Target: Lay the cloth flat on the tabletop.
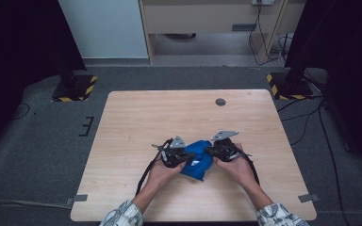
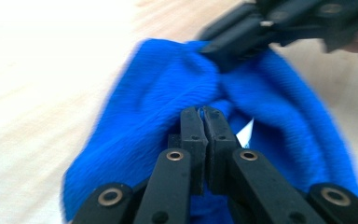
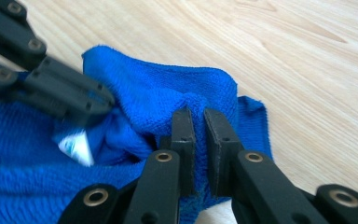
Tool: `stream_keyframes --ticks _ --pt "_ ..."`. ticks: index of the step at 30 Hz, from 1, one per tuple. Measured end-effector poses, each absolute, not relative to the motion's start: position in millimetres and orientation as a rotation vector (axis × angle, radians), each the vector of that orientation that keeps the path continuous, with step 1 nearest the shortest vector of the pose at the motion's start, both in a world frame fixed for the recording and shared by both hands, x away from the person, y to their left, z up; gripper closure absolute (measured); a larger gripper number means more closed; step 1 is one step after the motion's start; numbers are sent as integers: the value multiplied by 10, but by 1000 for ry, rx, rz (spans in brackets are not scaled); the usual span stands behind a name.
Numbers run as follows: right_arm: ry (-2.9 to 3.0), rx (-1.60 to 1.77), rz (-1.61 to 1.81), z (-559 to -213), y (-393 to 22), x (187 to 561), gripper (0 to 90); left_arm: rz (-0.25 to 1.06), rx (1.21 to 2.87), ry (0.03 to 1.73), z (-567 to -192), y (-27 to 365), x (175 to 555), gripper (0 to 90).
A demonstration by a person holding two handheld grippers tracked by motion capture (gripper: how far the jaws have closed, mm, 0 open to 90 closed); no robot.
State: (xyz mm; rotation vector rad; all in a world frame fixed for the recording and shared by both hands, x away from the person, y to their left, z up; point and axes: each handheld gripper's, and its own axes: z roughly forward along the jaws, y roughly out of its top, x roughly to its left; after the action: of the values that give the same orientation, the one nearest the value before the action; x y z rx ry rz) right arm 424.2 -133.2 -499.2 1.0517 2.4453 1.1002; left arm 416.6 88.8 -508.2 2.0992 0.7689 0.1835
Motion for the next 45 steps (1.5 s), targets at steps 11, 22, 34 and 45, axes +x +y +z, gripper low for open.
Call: stream_keyframes --ticks 11,22,34,45 --pt "2454 1123 1025 -5018 -1441 4221 837 230 2078 843 -5058 1169 4337 883" --pt "2460 1111 1092 -5030 -1441 4201 739 250 2080 861 -5019 1381 4267 883" --pt "2427 990 1210 -4806 -1351 4234 401 241 2078 869 -5035 1385 4266 881" --pt "2510 863 1229 -4687 -1000 4413 491 245 2058 874 -5007 1388 4276 881"
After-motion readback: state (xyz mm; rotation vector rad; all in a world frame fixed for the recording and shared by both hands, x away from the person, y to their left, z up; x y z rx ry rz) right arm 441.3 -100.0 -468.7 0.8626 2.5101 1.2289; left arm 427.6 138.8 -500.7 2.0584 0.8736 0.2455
